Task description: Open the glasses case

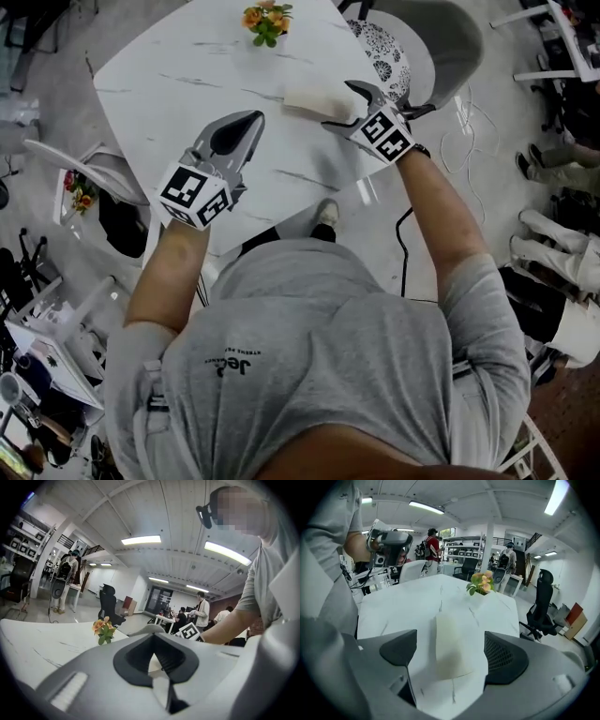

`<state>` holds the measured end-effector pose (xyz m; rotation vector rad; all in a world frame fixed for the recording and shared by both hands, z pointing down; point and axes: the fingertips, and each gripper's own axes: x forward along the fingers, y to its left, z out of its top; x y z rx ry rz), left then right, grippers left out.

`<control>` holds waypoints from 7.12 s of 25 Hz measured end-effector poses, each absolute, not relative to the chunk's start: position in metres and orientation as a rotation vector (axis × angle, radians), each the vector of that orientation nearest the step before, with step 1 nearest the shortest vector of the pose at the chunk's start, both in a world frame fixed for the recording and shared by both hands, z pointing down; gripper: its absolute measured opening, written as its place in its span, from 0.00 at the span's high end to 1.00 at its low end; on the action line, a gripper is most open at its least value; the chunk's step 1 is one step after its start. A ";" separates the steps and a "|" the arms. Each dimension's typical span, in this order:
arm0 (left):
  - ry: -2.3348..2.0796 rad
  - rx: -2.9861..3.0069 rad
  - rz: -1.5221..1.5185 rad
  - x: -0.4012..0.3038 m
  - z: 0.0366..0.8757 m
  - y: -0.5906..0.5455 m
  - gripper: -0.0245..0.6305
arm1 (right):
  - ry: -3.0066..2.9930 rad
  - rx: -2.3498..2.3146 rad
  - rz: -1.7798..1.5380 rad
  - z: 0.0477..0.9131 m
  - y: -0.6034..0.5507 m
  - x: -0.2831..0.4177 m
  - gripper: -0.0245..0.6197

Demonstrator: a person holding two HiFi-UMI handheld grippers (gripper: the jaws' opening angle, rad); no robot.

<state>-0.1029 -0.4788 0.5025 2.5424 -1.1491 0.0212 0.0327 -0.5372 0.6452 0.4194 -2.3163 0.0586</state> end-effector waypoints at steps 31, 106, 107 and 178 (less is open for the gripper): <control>-1.116 2.496 0.028 -0.103 0.545 -0.509 0.89 | -2.271 0.188 -0.020 0.704 -0.550 0.031 0.54; -1.097 2.546 -0.005 -0.085 0.494 -0.517 0.89 | -2.431 0.631 -0.064 0.583 -0.628 0.062 0.78; -1.095 2.554 -0.013 -0.082 0.486 -0.517 0.89 | -2.443 0.650 -0.062 0.571 -0.627 0.066 0.78; -0.933 2.742 -0.165 0.024 0.276 -0.433 0.89 | -2.875 1.051 0.172 0.286 -0.451 0.196 0.96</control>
